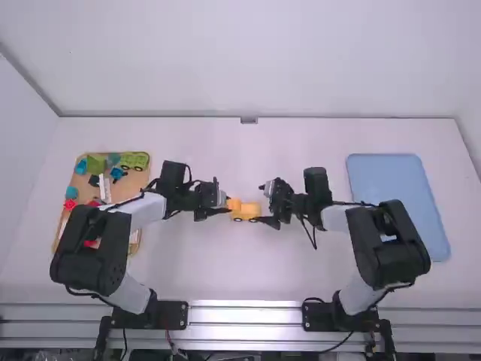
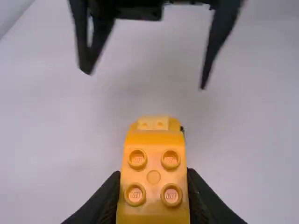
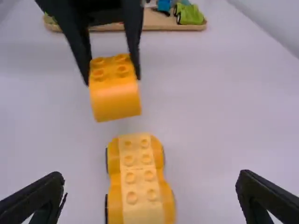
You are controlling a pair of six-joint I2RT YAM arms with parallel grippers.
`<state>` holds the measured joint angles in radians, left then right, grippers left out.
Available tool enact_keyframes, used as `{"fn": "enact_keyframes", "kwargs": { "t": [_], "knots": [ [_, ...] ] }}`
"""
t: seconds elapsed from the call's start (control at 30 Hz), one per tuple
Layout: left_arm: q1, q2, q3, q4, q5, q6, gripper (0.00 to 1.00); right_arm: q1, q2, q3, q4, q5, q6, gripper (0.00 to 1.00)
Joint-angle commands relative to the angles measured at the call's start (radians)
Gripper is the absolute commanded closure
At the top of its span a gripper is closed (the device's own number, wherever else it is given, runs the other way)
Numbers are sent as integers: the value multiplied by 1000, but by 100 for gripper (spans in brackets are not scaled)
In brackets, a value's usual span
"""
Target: Assemble lego blocks to make yellow taxi
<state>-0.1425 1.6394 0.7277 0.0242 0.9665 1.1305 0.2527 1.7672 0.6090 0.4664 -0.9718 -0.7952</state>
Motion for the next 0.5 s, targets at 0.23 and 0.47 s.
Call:
{"fn": "enact_keyframes", "kwargs": {
  "t": [0.23,0.47],
  "knots": [
    [-10,-14,14,-10,13,-42,84,13,203,68,-1,-31,-18,2],
    [-10,-13,14,-14,11,-71,84,26,304,128,1,-141,-154,2]
  ]
}}
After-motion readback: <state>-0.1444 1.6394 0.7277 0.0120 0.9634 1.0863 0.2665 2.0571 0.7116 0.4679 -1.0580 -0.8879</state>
